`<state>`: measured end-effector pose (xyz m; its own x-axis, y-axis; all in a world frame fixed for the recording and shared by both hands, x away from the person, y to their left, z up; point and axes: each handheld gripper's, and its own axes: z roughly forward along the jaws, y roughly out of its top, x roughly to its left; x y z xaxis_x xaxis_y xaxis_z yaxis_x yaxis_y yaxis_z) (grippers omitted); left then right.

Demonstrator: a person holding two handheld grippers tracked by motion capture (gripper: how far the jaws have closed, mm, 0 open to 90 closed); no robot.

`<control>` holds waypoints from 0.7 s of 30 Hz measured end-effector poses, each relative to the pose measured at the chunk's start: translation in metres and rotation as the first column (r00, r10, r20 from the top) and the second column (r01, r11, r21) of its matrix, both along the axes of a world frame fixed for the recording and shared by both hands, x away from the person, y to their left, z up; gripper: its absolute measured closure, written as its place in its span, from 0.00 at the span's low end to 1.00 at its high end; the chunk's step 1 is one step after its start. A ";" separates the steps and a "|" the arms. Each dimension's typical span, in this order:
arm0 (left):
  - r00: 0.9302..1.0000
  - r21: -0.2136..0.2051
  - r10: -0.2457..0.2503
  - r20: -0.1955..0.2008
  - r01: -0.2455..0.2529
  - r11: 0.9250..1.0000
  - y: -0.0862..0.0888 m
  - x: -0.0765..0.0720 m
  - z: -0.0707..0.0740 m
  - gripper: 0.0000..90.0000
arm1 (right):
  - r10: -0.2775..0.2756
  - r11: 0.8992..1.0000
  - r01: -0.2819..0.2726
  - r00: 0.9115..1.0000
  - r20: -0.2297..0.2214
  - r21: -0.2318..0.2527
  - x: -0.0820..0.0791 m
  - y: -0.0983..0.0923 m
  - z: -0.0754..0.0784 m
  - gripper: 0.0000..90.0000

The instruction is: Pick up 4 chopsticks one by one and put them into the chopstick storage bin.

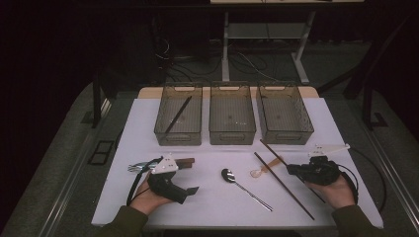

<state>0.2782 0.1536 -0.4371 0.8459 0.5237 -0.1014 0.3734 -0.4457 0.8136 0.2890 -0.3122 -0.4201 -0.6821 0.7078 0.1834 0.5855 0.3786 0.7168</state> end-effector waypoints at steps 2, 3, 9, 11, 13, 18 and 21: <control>1.000 0.000 0.002 0.000 -0.002 1.000 0.000 0.000 0.000 0.01 | 0.003 1.000 -0.003 1.000 0.005 0.013 0.001 0.001 0.003 0.94; 1.000 -0.001 0.002 0.000 -0.002 1.000 0.000 0.000 0.000 0.01 | 0.003 1.000 -0.003 1.000 0.009 0.019 0.001 0.002 0.004 0.94; 1.000 -0.010 0.011 -0.001 -0.011 1.000 -0.002 -0.001 -0.001 0.01 | 0.006 0.999 -0.008 1.000 0.023 0.045 0.005 0.004 0.009 0.94; 1.000 -0.007 0.008 0.003 -0.008 1.000 -0.001 -0.001 -0.001 0.01 | 0.013 0.998 -0.014 1.000 0.027 0.054 0.006 0.006 0.011 0.94; 1.000 -0.002 0.006 0.009 -0.006 1.000 -0.001 -0.001 -0.001 0.00 | 0.012 0.998 -0.015 0.999 0.034 0.063 0.007 0.007 0.014 0.94; 1.000 -0.017 0.005 0.014 -0.004 1.000 0.000 -0.001 -0.001 0.00 | 0.011 0.997 -0.014 0.999 0.036 0.077 0.009 0.012 0.018 0.94; 1.000 -0.031 0.008 0.012 -0.008 0.999 0.000 -0.001 -0.001 0.00 | 0.010 0.997 -0.013 0.999 0.037 0.079 0.011 0.017 0.021 0.94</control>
<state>0.2774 0.1541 -0.4382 0.8428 0.5273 -0.1080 0.3673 -0.4168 0.8315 0.3004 -0.2949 -0.3992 -0.6972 0.6844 0.2133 0.5546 0.3264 0.7654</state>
